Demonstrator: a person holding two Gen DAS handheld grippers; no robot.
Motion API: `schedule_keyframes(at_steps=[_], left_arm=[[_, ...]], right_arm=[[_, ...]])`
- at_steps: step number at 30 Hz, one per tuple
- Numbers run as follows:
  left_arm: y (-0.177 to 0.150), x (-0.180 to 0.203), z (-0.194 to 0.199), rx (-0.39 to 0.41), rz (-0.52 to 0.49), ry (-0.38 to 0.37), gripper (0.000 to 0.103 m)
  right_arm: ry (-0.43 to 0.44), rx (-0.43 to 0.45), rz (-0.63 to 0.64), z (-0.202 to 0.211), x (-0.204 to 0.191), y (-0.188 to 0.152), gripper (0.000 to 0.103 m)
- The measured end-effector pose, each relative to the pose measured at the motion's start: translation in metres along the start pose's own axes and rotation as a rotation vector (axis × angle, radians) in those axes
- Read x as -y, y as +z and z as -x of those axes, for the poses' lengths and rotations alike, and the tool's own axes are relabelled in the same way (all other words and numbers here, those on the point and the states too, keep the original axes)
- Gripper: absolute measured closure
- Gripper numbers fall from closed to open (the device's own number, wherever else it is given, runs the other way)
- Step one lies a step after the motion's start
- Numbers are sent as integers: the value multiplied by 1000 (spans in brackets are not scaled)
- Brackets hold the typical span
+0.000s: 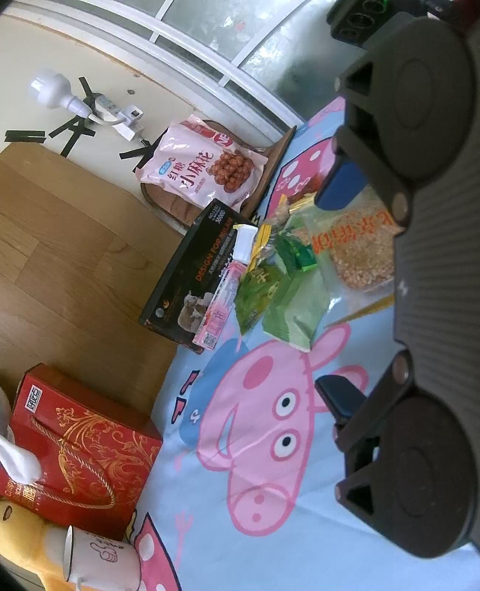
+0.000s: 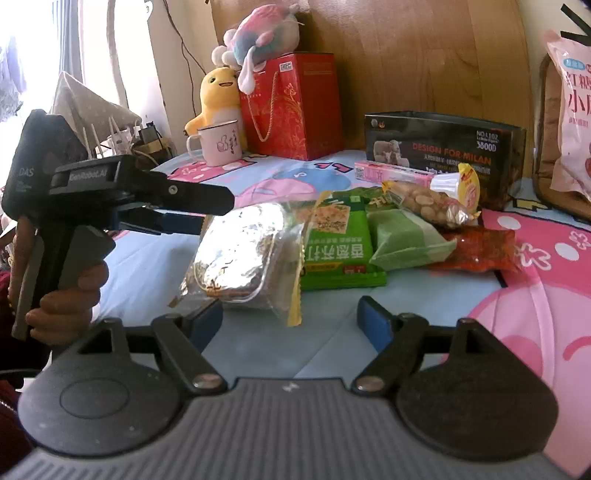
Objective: Organize snacks
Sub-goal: 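Move the left tool to the clear sesame snack bag and grasp it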
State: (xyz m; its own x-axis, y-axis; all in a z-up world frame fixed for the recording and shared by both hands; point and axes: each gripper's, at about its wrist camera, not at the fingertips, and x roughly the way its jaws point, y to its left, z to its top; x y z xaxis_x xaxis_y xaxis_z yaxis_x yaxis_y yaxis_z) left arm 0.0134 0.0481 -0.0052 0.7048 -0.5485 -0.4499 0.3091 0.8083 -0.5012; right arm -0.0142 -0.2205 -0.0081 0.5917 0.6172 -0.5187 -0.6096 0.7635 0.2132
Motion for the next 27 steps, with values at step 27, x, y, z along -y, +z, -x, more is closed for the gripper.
schedule_keyframes(at_steps=[27], left_arm=[[-4, 12, -1, -24, -66, -19, 15]], right_arm=[[114, 13, 44, -5, -26, 3, 23]])
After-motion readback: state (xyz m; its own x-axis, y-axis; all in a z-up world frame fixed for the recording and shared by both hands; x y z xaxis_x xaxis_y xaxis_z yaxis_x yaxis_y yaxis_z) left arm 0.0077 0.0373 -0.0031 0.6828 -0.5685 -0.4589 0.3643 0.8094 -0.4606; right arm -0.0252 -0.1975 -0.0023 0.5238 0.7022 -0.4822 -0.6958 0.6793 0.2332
